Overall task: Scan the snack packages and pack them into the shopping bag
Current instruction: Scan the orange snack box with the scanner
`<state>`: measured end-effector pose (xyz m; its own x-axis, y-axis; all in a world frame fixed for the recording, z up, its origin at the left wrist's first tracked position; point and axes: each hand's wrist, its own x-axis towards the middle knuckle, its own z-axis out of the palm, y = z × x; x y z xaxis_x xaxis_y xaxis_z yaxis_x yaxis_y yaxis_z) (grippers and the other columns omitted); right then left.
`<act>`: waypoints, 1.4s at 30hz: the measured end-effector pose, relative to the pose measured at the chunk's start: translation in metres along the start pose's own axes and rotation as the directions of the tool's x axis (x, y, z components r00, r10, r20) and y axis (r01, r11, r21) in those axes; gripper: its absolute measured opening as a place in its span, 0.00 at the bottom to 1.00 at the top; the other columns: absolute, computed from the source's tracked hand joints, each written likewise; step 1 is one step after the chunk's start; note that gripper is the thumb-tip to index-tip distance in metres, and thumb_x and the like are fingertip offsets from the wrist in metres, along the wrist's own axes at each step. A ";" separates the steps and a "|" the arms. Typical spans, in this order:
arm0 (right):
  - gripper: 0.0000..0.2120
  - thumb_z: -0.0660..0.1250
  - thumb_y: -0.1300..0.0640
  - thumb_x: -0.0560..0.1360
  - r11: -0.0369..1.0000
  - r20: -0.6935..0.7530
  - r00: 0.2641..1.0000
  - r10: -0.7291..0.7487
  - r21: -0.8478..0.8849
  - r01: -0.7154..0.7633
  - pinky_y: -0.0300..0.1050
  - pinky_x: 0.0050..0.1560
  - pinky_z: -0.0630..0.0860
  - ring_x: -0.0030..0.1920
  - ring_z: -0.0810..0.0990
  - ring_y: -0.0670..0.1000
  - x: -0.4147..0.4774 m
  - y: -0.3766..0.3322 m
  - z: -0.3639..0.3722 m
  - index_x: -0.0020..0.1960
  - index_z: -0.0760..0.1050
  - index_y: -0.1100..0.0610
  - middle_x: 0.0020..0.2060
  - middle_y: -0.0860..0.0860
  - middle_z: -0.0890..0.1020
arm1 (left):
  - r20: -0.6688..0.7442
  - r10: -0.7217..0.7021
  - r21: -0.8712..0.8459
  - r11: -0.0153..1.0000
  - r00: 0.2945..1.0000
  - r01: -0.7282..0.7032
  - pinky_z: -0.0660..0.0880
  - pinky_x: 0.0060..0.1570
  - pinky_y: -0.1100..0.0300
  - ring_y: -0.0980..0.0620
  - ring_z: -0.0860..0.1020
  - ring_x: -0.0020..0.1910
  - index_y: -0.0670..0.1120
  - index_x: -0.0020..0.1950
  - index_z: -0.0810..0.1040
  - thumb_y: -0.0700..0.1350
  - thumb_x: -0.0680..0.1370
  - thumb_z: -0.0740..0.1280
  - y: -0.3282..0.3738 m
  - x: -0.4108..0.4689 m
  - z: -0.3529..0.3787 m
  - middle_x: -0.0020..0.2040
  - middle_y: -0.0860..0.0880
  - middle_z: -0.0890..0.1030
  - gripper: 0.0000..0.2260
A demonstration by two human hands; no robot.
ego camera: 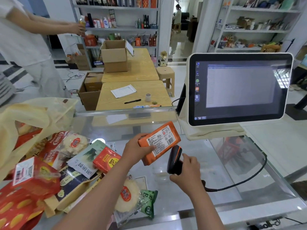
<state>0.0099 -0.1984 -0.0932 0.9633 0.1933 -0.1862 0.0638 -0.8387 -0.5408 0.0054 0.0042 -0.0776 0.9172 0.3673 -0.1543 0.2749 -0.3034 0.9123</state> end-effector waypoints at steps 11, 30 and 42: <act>0.23 0.65 0.42 0.75 0.349 0.315 0.949 -0.028 0.892 -0.286 0.48 0.51 0.80 0.51 0.82 0.54 -0.001 -0.129 0.001 0.66 0.71 0.52 0.55 0.56 0.79 | -0.109 0.393 0.464 0.832 0.913 -0.303 0.75 0.51 0.54 0.53 0.75 0.51 0.61 0.63 0.75 0.52 0.69 0.75 0.030 -0.022 -0.065 0.53 0.54 0.74 0.24; 0.12 0.64 0.57 0.74 0.126 0.497 0.774 -0.392 0.862 -0.490 0.45 0.34 0.78 0.38 0.85 0.53 -0.038 -0.287 0.038 0.57 0.75 0.54 0.43 0.55 0.86 | -0.741 0.054 0.560 0.598 0.669 0.573 0.68 0.60 0.48 0.41 0.68 0.64 0.51 0.74 0.60 0.59 0.70 0.71 -0.057 -0.092 -0.297 0.66 0.44 0.69 0.37; 0.41 0.78 0.46 0.62 0.567 0.669 0.664 -0.333 0.705 -0.426 0.52 0.64 0.69 0.60 0.76 0.59 -0.102 -0.356 0.101 0.68 0.69 0.63 0.63 0.61 0.76 | -0.529 0.728 0.809 0.588 0.436 0.000 0.70 0.28 0.57 0.44 0.77 0.36 0.44 0.58 0.79 0.36 0.75 0.63 -0.057 -0.098 -0.432 0.44 0.46 0.80 0.13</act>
<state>-0.1378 0.1318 0.0361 0.4441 0.7482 -0.4929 -0.5579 -0.1995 -0.8055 -0.2246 0.3654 0.0489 0.4474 0.4042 0.7978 0.3952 -0.8896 0.2290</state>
